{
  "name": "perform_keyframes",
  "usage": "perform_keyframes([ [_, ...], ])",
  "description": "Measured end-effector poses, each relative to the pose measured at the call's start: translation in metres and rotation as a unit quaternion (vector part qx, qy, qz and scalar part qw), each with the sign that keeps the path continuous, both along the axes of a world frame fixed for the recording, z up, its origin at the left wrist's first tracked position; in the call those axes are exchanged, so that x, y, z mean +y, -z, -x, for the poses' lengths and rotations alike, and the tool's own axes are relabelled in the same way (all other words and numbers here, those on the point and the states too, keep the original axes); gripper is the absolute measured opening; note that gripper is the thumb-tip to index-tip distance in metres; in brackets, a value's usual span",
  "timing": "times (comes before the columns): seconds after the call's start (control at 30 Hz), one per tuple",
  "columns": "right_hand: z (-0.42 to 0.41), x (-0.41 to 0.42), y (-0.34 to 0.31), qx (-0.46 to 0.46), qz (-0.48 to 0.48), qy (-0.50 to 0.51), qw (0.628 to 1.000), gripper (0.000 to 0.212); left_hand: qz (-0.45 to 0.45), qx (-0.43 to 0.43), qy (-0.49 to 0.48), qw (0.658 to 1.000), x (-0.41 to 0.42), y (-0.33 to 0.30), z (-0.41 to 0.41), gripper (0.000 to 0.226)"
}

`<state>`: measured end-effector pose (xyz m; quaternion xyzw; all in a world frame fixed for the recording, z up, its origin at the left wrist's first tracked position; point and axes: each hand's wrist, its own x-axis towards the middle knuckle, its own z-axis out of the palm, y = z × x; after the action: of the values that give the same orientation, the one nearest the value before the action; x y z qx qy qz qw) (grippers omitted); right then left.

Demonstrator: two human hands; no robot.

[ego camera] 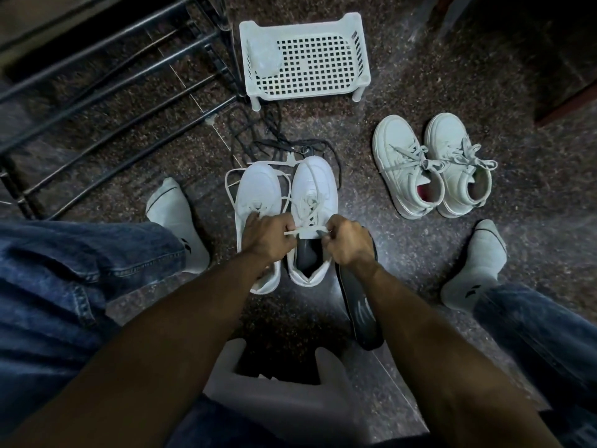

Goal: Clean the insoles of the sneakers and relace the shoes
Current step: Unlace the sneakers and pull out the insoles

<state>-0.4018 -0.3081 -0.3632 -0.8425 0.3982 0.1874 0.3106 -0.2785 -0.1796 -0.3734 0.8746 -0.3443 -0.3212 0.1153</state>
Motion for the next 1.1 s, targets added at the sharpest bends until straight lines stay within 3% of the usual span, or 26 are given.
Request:
perform_keyframes([
  [0.13,0.001,-0.003,0.001,-0.005,-0.003,0.007,1.0,0.018,-0.015,-0.028,0.016,0.999,-0.001,-0.001,0.0,0.015],
  [0.37,0.003,0.005,-0.002,-0.036,0.015,-0.025,0.999,0.016,-0.002,-0.069,0.125,0.99,-0.016,-0.006,0.016,0.05],
  [0.53,0.006,0.008,-0.006,-0.035,0.028,-0.055,0.997,0.019,-0.032,-0.063,0.165,0.984,-0.032,-0.017,0.011,0.024],
  [0.6,0.004,0.009,-0.008,-0.024,0.027,-0.054,0.998,0.022,-0.034,-0.025,0.154,0.987,-0.045,-0.023,0.002,0.014],
  [0.67,0.002,0.009,-0.008,-0.012,0.019,-0.047,0.999,0.023,-0.012,0.124,0.045,0.991,-0.056,-0.03,-0.008,0.026],
  [0.73,-0.001,0.009,-0.007,-0.001,0.012,-0.037,0.999,0.024,0.044,0.274,-0.099,0.955,-0.062,-0.04,-0.016,0.032],
  [0.8,-0.001,0.008,-0.004,-0.001,0.009,-0.033,0.999,0.023,0.119,0.36,-0.244,0.893,-0.063,-0.049,-0.023,0.027],
  [0.83,-0.001,0.008,-0.003,-0.004,0.01,-0.033,0.999,0.022,0.174,0.404,-0.317,0.84,-0.062,-0.053,-0.028,0.027],
  [0.9,0.0,0.008,-0.001,-0.006,0.013,-0.032,0.999,0.021,0.302,0.487,-0.424,0.701,-0.062,-0.064,-0.043,0.03],
  [0.93,0.001,0.008,-0.001,-0.006,0.014,-0.032,0.999,0.021,0.346,0.506,-0.445,0.652,-0.062,-0.066,-0.051,0.032],
  [0.97,0.001,0.008,-0.001,-0.006,0.014,-0.031,0.999,0.023,0.369,0.503,-0.447,0.641,-0.064,-0.07,-0.057,0.033],
  [1.0,0.001,0.008,-0.002,-0.004,0.013,-0.029,0.999,0.025,0.36,0.471,-0.44,0.675,-0.066,-0.071,-0.06,0.031],
  [1.03,0.0,0.008,-0.003,-0.002,0.012,-0.027,1.0,0.028,0.325,0.422,-0.422,0.734,-0.069,-0.069,-0.061,0.028],
  [1.1,-0.002,0.008,-0.004,0.007,0.01,-0.017,1.0,0.03,0.192,0.266,-0.34,0.882,-0.068,-0.056,-0.055,0.037],
])
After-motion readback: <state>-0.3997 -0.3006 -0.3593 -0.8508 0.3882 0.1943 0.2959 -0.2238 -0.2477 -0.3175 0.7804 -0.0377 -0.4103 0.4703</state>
